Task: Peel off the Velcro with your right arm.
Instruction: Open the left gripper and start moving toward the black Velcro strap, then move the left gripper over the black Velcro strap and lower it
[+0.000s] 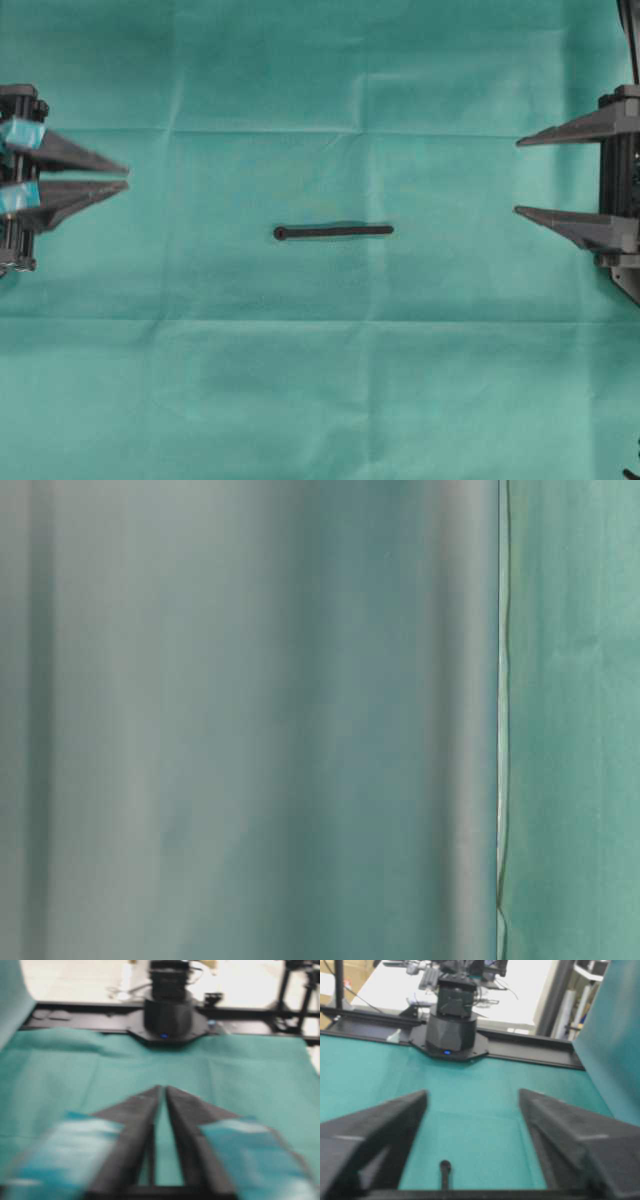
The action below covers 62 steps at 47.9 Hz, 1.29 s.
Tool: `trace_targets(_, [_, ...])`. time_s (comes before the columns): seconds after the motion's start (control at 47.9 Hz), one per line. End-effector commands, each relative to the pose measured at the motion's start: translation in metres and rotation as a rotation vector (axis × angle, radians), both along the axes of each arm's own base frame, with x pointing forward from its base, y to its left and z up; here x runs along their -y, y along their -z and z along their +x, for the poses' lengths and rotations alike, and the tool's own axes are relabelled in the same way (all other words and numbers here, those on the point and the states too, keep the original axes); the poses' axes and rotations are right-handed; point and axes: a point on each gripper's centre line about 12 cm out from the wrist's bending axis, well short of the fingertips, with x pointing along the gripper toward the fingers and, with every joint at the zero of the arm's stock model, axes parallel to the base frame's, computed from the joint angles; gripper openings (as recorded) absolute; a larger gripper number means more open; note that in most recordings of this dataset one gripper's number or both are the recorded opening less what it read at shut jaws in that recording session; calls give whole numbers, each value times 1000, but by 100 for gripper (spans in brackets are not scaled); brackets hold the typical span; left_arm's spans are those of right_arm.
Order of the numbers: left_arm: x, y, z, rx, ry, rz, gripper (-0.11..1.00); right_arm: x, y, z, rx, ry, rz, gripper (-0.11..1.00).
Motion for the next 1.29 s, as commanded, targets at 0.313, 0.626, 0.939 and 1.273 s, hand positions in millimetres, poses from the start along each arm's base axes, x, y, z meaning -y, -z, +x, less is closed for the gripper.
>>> trace_targets(0.313, [-3, -5, 23, 6, -12, -7, 89, 2, -3, 1, 15, 7, 1, 66])
trace_targets(0.626, [-8, -5, 72, -18, -31, -1, 90, 1, 2, -1, 23, 6, 1, 66])
trace_targets(0.939, [-12, -1, 128, -57, -36, -3, 89, 1, 5, -2, 15, 6, 1, 66])
trace_targets(1.273, [-21, 7, 181, -89, -57, -3, 89, 1, 5, -2, 17, 7, 1, 66])
